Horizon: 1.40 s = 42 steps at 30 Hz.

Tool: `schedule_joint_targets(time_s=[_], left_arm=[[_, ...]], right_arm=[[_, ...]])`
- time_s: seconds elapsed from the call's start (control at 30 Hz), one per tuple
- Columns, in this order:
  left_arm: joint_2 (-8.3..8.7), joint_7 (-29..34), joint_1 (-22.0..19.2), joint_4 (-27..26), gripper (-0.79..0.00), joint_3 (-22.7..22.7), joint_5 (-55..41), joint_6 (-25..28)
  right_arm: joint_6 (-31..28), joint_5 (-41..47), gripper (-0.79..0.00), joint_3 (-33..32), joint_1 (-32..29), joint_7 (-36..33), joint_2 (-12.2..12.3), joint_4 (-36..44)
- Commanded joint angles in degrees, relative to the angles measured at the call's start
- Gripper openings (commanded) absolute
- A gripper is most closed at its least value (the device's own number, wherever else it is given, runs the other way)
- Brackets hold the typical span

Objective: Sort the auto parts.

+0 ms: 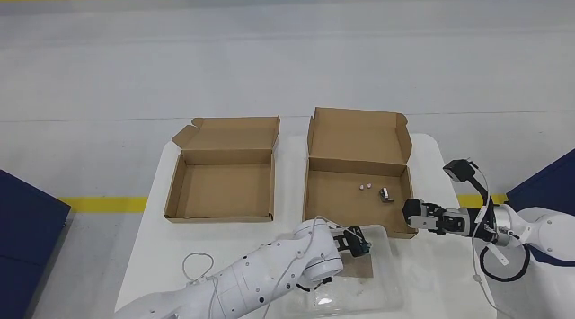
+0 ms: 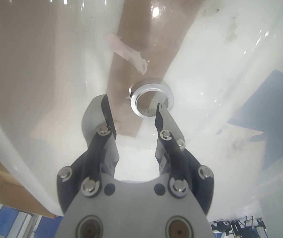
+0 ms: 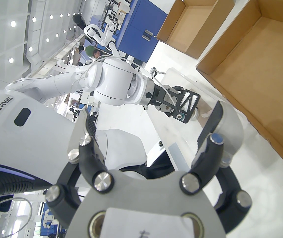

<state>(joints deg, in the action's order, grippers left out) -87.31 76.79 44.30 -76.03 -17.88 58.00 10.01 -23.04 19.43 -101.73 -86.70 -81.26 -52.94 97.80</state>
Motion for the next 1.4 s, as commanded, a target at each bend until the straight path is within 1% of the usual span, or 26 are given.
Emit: schedule_joint_targets(time_s=[0.0,0.1,0.37,0.43,0.53,0.77,0.8,0.9,1.03,1.07,1.1,1.23,1.37], left_arm=[[-0.28,-0.1,0.0,0.4,-0.449,0.1,0.1,0.2],[-0.81,-0.1,0.0,1.3,-0.456,0.3,0.4,0.5],[-2.25,-0.3,0.0,3.5,-0.508,0.9,0.4,1.7],[-2.55,-0.4,0.0,4.0,-0.542,0.9,0.5,1.8],[-2.95,-0.3,-0.1,4.7,-0.554,0.9,0.5,2.1],[-3.55,0.5,-0.2,5.3,-0.536,0.4,1.1,2.1],[-3.57,0.6,-0.1,5.2,-0.526,0.3,1.2,2.0],[-3.56,0.9,0.1,4.9,-0.536,-0.1,1.6,2.0],[-3.53,1.7,0.5,4.6,-0.529,-0.3,2.3,2.1],[-3.53,1.8,0.7,4.6,-0.505,-0.4,2.3,2.1],[-3.54,1.7,0.8,4.7,-0.502,-0.5,2.3,2.2],[-3.75,1.4,1.1,5.4,-0.529,-0.6,2.6,2.7],[-4.11,1.6,1.2,6.1,-0.588,-0.6,3.0,2.7]], right_arm=[[0.0,0.0,0.0,0.0,0.0,0.0,0.0,0.0],[0.0,0.0,0.0,0.0,0.0,0.0,0.0,0.0],[0.0,0.0,0.0,0.0,0.0,0.0,0.0,0.0],[0.0,0.0,0.0,0.0,0.0,0.0,0.0,0.0],[0.0,0.0,0.0,0.0,0.0,0.0,0.0,0.0],[0.0,0.0,0.0,0.0,0.0,0.0,0.0,0.0],[0.0,0.0,0.0,0.0,0.0,0.0,0.0,0.0],[0.0,0.0,0.0,0.0,0.0,0.0,0.0,0.0],[0.0,0.0,0.0,0.0,0.0,0.0,0.0,0.0],[0.0,0.0,0.0,0.0,0.0,0.0,0.0,0.0],[0.0,0.0,0.0,0.0,0.0,0.0,0.0,0.0],[0.0,0.0,0.0,0.0,0.0,0.0,0.0,0.0],[0.0,0.0,0.0,0.0,0.0,0.0,0.0,0.0]])
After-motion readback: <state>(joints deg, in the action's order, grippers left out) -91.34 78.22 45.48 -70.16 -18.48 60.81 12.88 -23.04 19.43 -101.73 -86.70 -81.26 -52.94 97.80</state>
